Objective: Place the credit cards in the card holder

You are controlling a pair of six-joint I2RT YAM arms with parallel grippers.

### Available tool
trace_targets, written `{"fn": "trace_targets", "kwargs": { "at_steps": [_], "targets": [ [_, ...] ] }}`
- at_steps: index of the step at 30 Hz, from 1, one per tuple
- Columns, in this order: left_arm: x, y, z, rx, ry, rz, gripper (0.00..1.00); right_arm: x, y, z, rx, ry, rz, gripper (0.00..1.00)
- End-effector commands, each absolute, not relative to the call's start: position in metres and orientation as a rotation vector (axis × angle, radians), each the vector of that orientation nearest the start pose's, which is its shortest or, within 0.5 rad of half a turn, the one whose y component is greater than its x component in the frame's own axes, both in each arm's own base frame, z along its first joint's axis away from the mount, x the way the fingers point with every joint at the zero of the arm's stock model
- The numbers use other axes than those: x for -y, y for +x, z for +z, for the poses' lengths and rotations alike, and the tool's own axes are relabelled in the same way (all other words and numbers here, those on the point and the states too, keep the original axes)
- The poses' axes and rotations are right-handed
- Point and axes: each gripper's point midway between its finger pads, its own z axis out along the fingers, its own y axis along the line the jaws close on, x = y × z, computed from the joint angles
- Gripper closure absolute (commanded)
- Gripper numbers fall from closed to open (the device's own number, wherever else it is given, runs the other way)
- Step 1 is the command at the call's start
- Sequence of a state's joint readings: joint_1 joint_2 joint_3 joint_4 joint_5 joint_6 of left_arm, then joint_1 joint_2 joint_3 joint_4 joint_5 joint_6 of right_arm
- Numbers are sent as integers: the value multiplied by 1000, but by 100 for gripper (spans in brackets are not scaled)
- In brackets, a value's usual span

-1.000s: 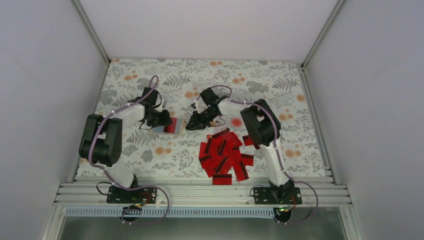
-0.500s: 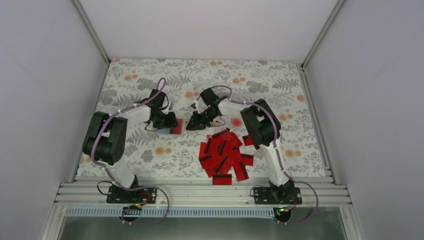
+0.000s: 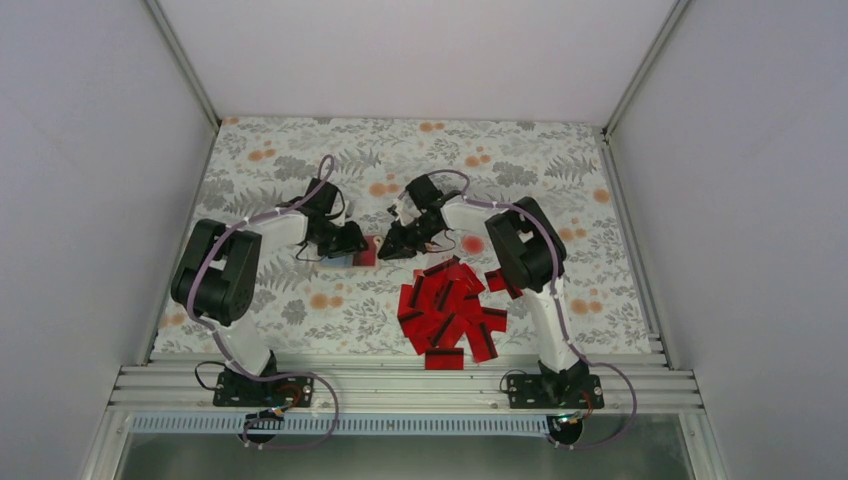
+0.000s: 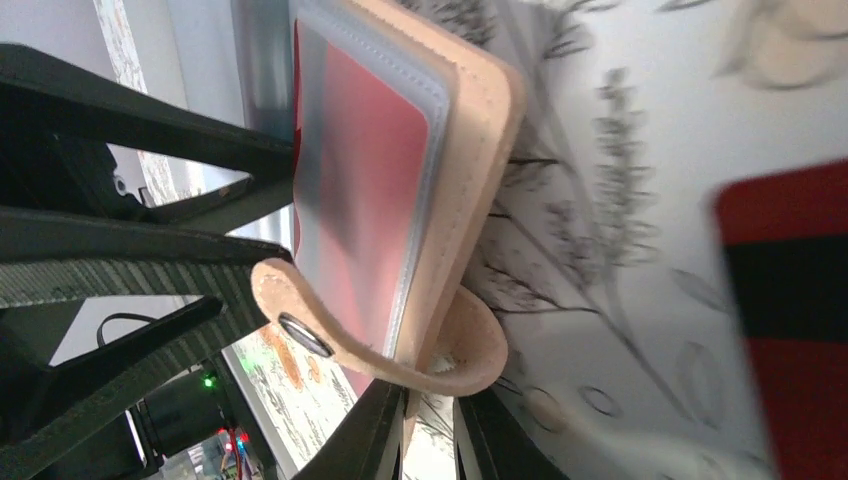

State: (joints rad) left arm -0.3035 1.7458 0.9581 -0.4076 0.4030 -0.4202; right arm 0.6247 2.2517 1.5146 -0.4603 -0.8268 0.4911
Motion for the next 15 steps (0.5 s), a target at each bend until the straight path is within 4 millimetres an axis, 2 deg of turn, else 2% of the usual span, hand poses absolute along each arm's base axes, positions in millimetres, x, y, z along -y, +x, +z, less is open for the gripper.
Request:
{"fn": "trace_targets", "kwargs": {
  "at_steps": [1, 7, 12, 15],
  "targets": [
    [207, 323, 32, -2851, -52, -957, 58, -362, 329, 24, -2904, -399, 1311, 85],
    [192, 332, 77, -2799, 0, -822, 47, -355, 326, 35, -2874, -457, 1291, 82],
    [153, 339, 99, -2760, -52, -706, 39, -352, 317, 50, -2837, -521, 1325, 75],
    [129, 338, 99, -2755, -97, -638, 30, -350, 315, 56, -2828, -543, 1318, 73]
  ]
}}
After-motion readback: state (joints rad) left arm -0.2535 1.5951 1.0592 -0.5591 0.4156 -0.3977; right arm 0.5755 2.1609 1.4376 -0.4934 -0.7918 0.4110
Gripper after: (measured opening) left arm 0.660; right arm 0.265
